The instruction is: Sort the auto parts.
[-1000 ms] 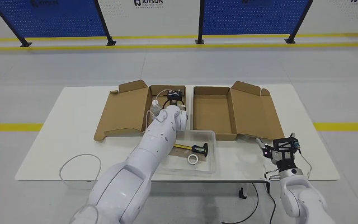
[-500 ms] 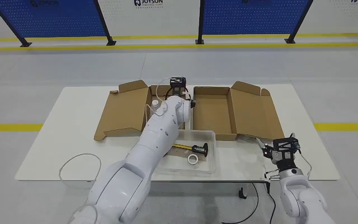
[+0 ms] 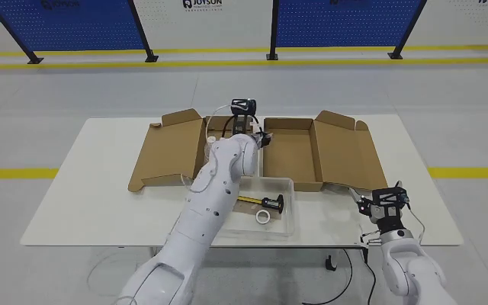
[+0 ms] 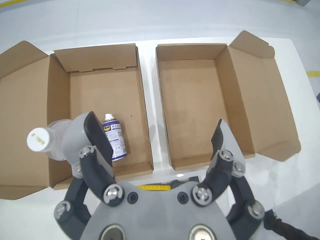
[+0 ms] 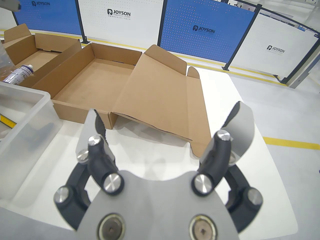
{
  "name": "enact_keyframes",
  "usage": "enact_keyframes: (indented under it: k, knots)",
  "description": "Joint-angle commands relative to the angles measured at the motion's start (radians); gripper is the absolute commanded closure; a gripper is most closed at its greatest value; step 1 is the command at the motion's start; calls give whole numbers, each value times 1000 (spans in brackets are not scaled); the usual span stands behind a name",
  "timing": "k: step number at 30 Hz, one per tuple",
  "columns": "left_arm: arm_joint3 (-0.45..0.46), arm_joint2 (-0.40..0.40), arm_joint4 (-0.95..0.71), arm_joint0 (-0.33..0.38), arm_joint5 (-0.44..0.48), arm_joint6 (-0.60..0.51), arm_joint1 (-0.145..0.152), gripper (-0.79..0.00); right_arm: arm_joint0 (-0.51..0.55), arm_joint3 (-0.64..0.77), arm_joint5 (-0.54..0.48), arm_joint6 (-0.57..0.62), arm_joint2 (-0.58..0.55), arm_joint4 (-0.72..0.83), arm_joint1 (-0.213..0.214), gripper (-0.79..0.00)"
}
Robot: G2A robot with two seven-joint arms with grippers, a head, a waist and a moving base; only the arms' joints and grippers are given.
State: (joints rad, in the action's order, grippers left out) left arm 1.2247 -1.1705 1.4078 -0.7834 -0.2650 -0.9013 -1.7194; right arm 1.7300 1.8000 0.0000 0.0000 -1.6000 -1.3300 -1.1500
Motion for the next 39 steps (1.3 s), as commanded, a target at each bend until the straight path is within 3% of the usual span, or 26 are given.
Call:
enact_keyframes:
  k: [1, 9, 15, 21, 36, 39]
  knots:
    - [120, -4, 35, -60, 39, -77, 10, -785, 0, 0, 0, 0, 0, 0, 0, -785]
    - [408, -39, -18, -179, 259, -395, 39, -785, 0, 0, 0, 0, 0, 0, 0, -785]
    - [497, -61, -56, -215, 408, -628, 60, -785, 0, 0, 0, 0, 0, 0, 0, -785]
    - [470, -79, -105, -234, 503, -635, 84, -785, 0, 0, 0, 0, 0, 0, 0, -785]
    - [470, -79, -105, -234, 503, -635, 84, -785, 0, 0, 0, 0, 0, 0, 0, -785]
    - [450, -25, 14, -236, 562, -622, 94, -785, 0, 0, 0, 0, 0, 0, 0, -785]
